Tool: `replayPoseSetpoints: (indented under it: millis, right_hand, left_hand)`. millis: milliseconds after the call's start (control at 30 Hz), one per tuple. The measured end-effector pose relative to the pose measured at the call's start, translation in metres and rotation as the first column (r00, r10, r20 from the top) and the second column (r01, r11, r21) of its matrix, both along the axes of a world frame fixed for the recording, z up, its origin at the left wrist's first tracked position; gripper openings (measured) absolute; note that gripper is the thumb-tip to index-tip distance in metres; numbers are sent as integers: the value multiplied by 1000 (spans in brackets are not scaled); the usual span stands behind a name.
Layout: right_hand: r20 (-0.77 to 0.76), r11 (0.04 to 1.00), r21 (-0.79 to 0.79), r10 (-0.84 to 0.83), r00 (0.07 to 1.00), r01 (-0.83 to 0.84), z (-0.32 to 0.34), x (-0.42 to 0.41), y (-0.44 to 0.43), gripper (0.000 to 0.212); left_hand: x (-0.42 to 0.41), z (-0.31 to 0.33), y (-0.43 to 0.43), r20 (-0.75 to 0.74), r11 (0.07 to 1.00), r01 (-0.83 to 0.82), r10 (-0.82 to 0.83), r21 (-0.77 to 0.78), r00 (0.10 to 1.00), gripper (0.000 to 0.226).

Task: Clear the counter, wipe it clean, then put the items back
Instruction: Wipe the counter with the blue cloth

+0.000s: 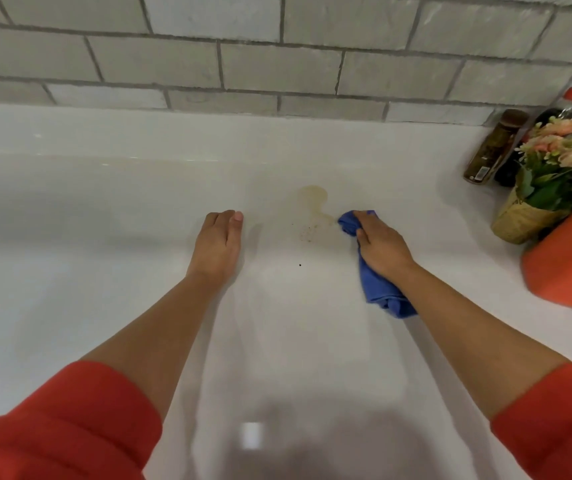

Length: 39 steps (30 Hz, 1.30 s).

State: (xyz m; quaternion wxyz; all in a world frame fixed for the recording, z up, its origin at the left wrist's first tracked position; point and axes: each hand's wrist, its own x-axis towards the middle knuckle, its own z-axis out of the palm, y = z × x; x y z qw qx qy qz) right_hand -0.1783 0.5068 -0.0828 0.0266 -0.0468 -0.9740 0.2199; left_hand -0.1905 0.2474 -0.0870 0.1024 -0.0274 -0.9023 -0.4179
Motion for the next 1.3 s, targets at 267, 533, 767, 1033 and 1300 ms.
replayPoseSetpoints:
  millis: [267, 533, 767, 1033, 1300]
  right_hand:
    - [-106, 791, -378, 479, 871, -481, 0, 88, -76, 37]
    - [-66, 920, -364, 133, 989, -148, 26, 60, -27, 38]
    - [-38, 994, 102, 54, 998, -50, 4, 67, -87, 59]
    - [-21, 945, 79, 320, 947, -317, 0, 136, -156, 56]
    - [-60, 911, -8, 411, 910, -412, -3, 215, -193, 51]
  left_hand:
    - [-1, 3, 0, -1, 999, -7, 7, 42, 1000, 39]
    - [15, 13, -11, -41, 955, -15, 28, 295, 999, 39]
    - [39, 27, -39, -36, 956, 43, -34, 289, 999, 38]
    - [73, 42, -55, 0, 963, 118, -122, 241, 993, 38]
    - [107, 36, -73, 83, 968, 170, -187, 185, 979, 41]
